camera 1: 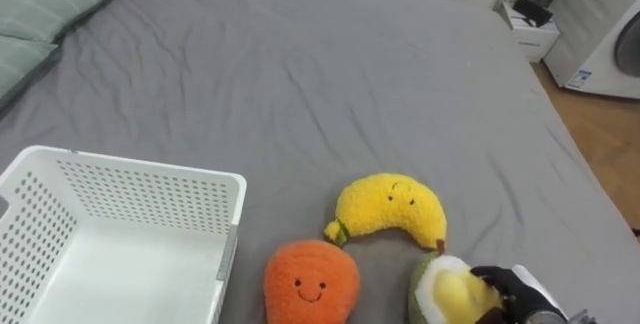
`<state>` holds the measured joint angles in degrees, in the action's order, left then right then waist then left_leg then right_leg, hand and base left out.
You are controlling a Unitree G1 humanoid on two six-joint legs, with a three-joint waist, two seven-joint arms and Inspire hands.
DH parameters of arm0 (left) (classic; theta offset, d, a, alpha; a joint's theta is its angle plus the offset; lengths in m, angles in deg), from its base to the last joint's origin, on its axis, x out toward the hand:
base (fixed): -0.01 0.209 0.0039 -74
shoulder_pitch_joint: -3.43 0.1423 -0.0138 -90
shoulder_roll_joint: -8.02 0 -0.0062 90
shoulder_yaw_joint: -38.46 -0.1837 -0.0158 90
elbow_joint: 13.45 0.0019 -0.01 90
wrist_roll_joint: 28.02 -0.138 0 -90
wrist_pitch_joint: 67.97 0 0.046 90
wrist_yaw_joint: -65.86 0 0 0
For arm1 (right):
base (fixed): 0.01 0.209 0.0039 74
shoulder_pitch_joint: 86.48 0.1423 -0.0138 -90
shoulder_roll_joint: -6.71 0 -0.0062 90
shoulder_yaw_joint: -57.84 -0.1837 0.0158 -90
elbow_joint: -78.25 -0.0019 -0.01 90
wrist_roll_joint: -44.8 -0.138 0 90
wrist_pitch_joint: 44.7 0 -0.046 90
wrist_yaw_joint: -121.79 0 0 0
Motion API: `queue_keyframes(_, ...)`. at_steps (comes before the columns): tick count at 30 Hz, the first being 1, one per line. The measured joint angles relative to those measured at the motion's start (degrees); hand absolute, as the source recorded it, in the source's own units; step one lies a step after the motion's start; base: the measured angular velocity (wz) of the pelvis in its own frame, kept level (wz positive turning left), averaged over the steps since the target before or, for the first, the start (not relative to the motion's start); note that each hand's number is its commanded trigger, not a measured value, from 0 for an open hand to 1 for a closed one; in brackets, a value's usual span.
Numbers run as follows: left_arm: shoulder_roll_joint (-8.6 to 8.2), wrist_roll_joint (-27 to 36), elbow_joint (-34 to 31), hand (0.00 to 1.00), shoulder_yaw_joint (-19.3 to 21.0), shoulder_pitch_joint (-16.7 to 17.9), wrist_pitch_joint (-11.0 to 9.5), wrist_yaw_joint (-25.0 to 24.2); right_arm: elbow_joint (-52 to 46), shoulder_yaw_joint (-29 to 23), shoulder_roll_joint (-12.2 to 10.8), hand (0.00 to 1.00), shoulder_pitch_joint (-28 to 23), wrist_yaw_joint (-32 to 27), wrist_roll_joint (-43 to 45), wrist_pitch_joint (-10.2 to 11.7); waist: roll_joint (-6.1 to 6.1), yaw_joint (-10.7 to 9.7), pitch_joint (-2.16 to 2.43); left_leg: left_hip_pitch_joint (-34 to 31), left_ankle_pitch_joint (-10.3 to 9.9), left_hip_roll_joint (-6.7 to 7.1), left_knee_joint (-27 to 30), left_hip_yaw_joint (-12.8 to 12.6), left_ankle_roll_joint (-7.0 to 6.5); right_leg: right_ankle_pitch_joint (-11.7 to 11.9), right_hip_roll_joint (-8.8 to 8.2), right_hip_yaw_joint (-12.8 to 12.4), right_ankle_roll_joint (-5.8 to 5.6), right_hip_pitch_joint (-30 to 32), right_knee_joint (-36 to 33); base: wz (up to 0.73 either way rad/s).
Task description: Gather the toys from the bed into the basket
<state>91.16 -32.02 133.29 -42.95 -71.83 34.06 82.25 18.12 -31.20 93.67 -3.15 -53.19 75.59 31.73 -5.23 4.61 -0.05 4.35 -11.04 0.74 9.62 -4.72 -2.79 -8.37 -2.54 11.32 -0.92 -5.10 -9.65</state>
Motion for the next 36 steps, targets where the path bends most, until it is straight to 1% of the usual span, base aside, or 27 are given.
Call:
queue_keyframes(3, -0.11, 0.0, 0.0, 0.00, -2.1, -0.3, -0.9, 0.9, 1.3, 0.5, -0.5, 1.00, 0.2, -2.8, 0.0, 0.4, 0.02, 0.2, 0.00, -0.1, 0.0, 0.00, 0.0, 0.2, 0.00, 0.0, 0.00, 0.2, 0.00, 0.0, 0.0, 0.04)
queue_keyframes(5, -0.53, 0.0, 0.0, 0.00, -2.1, -0.5, -1.0, 1.0, 1.3, 0.6, -0.7, 1.00, -0.1, -4.0, 0.0, 0.5, 0.20, 0.2, -0.02, -0.1, 0.0, 0.00, 0.0, 0.2, 0.00, 0.0, -0.01, 0.2, 0.00, 0.0, 0.0, 0.00)
queue_keyframes(8, -1.31, 0.0, 0.2, 0.00, -2.1, -0.7, -1.1, 1.0, 1.6, 0.6, -1.6, 1.00, -0.4, -6.5, 0.0, 0.7, 0.81, 0.0, 0.00, -0.1, 0.0, 0.02, 0.0, 0.2, 0.00, 0.0, -0.02, 0.2, -0.01, 0.0, 0.0, 0.00)
queue_keyframes(9, -1.54, 0.0, 0.2, 0.00, -2.1, -0.7, -1.1, 1.0, 1.5, 0.6, -1.6, 1.00, -0.7, -7.4, 0.0, 1.2, 1.13, -0.1, 0.05, -0.1, 0.0, 0.02, 0.0, 0.2, 0.00, 0.0, -0.03, 0.2, 0.00, 0.0, 0.0, 0.00)
queue_keyframes(13, -1.64, 0.0, 0.2, 0.00, -2.0, -0.8, -1.2, 1.0, 1.5, 0.6, -1.7, 1.00, -1.1, -9.5, -0.9, 2.0, 1.83, -0.1, 0.09, -0.1, 0.0, 0.00, 0.0, 0.2, 0.03, 0.0, -0.04, 0.2, 0.00, 0.1, -0.1, 0.00)
queue_keyframes(15, -1.62, 0.0, 0.2, 0.00, -2.0, -0.8, -1.2, 1.0, 1.8, 0.6, -1.7, 1.00, -1.1, -10.2, -1.4, 2.5, 1.83, -0.1, 0.10, -0.1, 0.0, 0.00, 0.0, 0.2, 0.03, 0.0, -0.04, 0.4, 0.00, 0.0, -0.1, 0.00)
queue_keyframes(18, -1.63, 0.0, 0.2, 0.00, -2.0, -0.5, -1.2, 0.9, 3.2, 0.6, -1.7, 1.00, -1.1, -11.2, -1.7, 3.8, 1.69, -0.1, 0.11, -0.1, 0.0, 0.00, 0.0, 0.2, 0.03, 0.0, -0.05, 0.5, 0.00, 0.0, 0.0, 0.00)
queue_keyframes(23, -1.58, -0.1, 0.2, 0.00, -1.9, 0.0, -1.0, 0.3, 3.6, 0.4, -1.8, 1.00, -1.1, -12.5, -2.4, 3.8, 1.64, -0.1, 0.11, 0.0, 0.0, 0.01, 0.0, 0.2, 0.03, 0.0, -0.07, 0.5, 0.00, 0.0, -0.1, 0.00)
queue_keyframes(24, -1.58, -0.2, 0.2, 0.00, -1.9, 0.2, -0.9, 0.2, 3.5, 0.4, -1.8, 1.00, -1.1, -12.5, -3.2, 3.7, 1.43, -0.1, 0.20, 0.0, 0.0, 0.02, 0.0, 0.2, 0.03, 0.0, -0.08, 0.5, 0.00, 0.0, -0.1, 0.00)
queue_keyframes(26, -1.48, -0.2, 0.2, 0.00, -1.9, 0.8, -0.8, -0.3, 3.5, 0.2, -1.8, 1.00, -1.1, -12.5, -5.9, 3.8, 1.49, -0.2, 0.11, 0.2, 0.0, 0.02, 0.0, 0.2, 0.03, 0.0, -0.08, 0.5, -0.01, -0.2, -0.1, 0.00)
queue_keyframes(27, -1.45, -0.4, 0.0, 0.00, -1.7, 0.9, -0.9, -0.9, 3.3, -0.1, -1.8, 1.00, -1.1, -12.4, -6.6, 3.7, 1.29, -0.3, 0.11, 0.2, 0.0, 0.03, 0.0, 0.2, 0.02, 0.0, -0.11, 0.5, -0.01, -0.3, -0.1, 0.00)
queue_keyframes(28, -1.42, -0.7, -0.2, 0.00, -1.5, 1.1, -0.9, -1.6, 2.7, -0.4, -1.8, 1.00, -1.1, -12.3, -7.1, 3.7, 1.22, -0.4, 0.00, 0.2, 0.0, 0.04, 0.1, 0.1, 0.02, 0.0, -0.13, 0.5, -0.02, -0.4, -0.1, 0.00)
queue_keyframes(29, -1.37, -0.7, -0.2, 0.00, -1.5, 1.1, -0.9, -2.0, 2.2, -0.6, -1.8, 1.00, -1.1, -12.3, -7.3, 3.6, 1.20, -0.5, -0.01, 0.2, 0.0, 0.05, 0.1, 0.1, 0.02, 0.0, -0.15, 0.4, -0.02, -0.4, -0.1, 0.00)
queue_keyframes(32, -1.30, -0.9, -0.3, 0.00, 0.0, 1.8, -0.9, -3.7, -4.0, -1.6, -1.8, 1.00, -1.1, -11.7, -8.0, 3.5, 1.16, -1.5, -0.13, 0.2, 0.0, 0.13, 0.1, 0.0, 0.01, -0.1, -0.24, 0.2, -0.03, -0.3, 0.0, 0.00)
queue_keyframes(34, -1.21, -1.3, -0.6, 0.00, 1.4, 1.4, -1.0, -4.5, -9.9, -3.4, -1.6, 1.00, -1.1, -11.6, -8.0, 3.6, 0.92, -2.0, -0.11, -0.2, 0.0, 0.21, 0.2, 0.0, 0.01, -0.4, -0.29, 0.0, -0.11, 0.2, -0.1, 0.00)
queue_keyframes(35, -1.13, -1.2, -0.6, 0.00, 1.5, 1.3, -1.1, -4.6, -11.6, -3.7, -1.5, 1.00, -1.1, -11.5, -8.1, 3.5, 0.83, -2.2, -0.08, -0.5, 0.1, 0.21, 0.2, 0.0, -0.01, -0.5, -0.32, 0.0, -0.13, 0.4, -0.1, 0.06)
queue_keyframes(36, -1.05, -1.0, -0.5, 0.00, 1.4, 1.3, -1.3, -4.6, -15.9, -4.1, -1.1, 1.00, -1.1, -11.3, -8.6, 3.5, 0.67, -2.6, -0.15, -0.8, 0.2, 0.21, 0.2, 0.0, -0.06, -0.5, -0.29, 0.0, -0.15, 0.6, -0.1, 0.00)
